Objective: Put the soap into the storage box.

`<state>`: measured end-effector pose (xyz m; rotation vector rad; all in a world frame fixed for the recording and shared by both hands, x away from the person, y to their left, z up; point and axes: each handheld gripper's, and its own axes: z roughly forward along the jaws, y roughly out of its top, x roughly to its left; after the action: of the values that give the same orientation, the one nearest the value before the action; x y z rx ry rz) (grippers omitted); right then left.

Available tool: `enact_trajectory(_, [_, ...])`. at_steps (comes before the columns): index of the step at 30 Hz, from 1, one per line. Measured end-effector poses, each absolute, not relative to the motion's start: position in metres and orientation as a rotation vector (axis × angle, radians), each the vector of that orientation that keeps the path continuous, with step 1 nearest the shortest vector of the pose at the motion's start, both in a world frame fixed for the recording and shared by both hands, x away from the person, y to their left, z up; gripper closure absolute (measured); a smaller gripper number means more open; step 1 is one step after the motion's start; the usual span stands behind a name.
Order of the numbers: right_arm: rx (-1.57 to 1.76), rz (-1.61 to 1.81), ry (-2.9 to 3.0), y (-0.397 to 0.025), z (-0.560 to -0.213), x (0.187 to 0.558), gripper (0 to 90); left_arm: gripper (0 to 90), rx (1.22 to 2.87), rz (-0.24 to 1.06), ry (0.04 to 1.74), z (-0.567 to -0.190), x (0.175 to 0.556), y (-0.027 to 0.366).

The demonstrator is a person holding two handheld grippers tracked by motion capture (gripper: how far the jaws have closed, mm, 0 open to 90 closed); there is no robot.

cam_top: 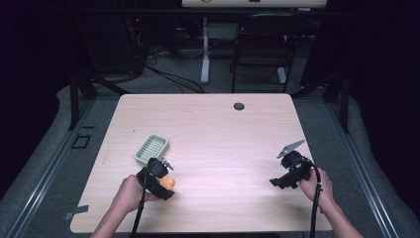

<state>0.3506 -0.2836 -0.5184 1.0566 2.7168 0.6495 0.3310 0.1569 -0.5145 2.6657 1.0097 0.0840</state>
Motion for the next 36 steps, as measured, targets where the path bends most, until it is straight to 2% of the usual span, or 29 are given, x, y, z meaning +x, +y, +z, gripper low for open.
enact_trajectory(36, [1.067, 0.653, 2.721, -0.283, -0.519, 0.351, 15.2, 26.5, 2.626, 0.158, 1.091, -0.476, 0.399, 0.174])
